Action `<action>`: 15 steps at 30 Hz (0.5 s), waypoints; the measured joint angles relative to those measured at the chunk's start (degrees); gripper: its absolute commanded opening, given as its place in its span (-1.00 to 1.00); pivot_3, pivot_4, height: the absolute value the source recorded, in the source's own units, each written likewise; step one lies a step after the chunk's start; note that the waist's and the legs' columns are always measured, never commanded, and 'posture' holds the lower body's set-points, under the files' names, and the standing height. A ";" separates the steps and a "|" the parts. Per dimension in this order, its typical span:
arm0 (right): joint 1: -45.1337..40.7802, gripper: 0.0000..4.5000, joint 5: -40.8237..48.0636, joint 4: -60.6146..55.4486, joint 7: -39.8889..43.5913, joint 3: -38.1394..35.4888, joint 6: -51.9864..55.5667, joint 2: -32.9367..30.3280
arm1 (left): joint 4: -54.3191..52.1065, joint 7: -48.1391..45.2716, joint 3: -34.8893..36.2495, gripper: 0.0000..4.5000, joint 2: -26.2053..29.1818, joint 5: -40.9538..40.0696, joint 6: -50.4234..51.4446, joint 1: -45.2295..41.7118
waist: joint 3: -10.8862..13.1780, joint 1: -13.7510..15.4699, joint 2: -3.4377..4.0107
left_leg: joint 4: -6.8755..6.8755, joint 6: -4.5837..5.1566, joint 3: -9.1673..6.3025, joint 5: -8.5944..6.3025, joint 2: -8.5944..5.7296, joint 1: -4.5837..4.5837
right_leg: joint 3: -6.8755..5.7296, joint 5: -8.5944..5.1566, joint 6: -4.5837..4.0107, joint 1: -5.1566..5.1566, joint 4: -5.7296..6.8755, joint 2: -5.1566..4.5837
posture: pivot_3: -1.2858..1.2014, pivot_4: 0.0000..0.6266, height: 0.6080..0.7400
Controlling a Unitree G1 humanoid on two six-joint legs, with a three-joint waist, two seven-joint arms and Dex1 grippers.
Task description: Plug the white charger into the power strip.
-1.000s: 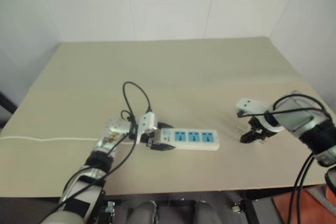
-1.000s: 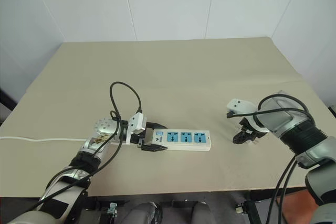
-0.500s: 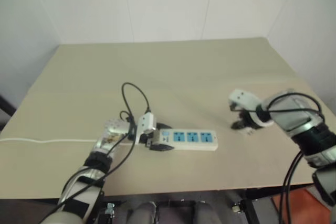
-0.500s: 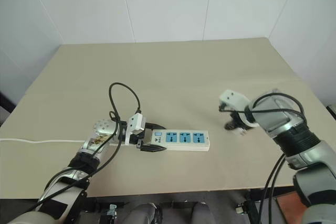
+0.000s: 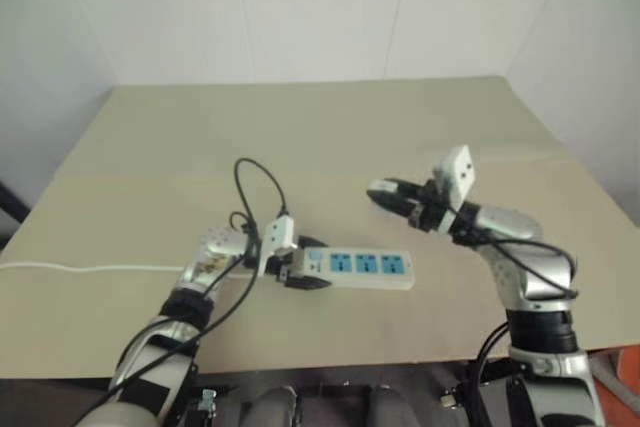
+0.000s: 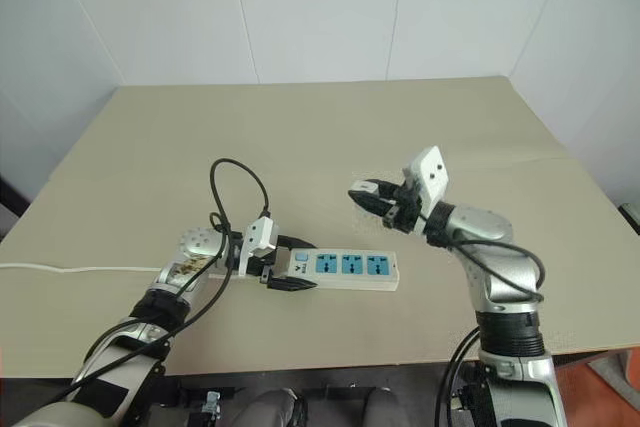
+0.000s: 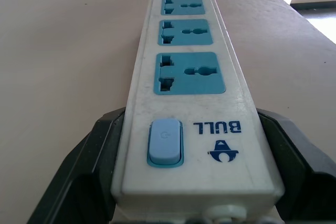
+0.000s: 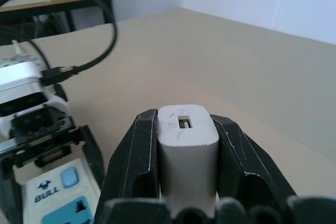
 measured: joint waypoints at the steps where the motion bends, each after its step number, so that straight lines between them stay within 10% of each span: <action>1: 0.36 -0.49 0.13 1.36 1.01 0.67 -1.55 0.71 | -0.05 0.04 0.00 0.46 0.03 0.00 0.09 0.04 | 0.00 -0.04 0.00 | 0.00 0.00 0.00 0.00 0.00 0.03 | 0.01 0.00 0.00 0.03 0.00 0.00 | 0.03 -0.52 1.00; 15: -0.05 -0.49 3.12 13.11 12.21 6.42 -12.12 4.22 | -3.71 1.70 0.10 0.46 0.37 -0.17 1.68 2.49 | -0.02 -0.19 0.03 | -0.06 0.03 0.00 -0.03 0.00 0.27 | 0.02 0.00 0.00 0.03 -0.05 0.00 | 0.03 -0.52 1.00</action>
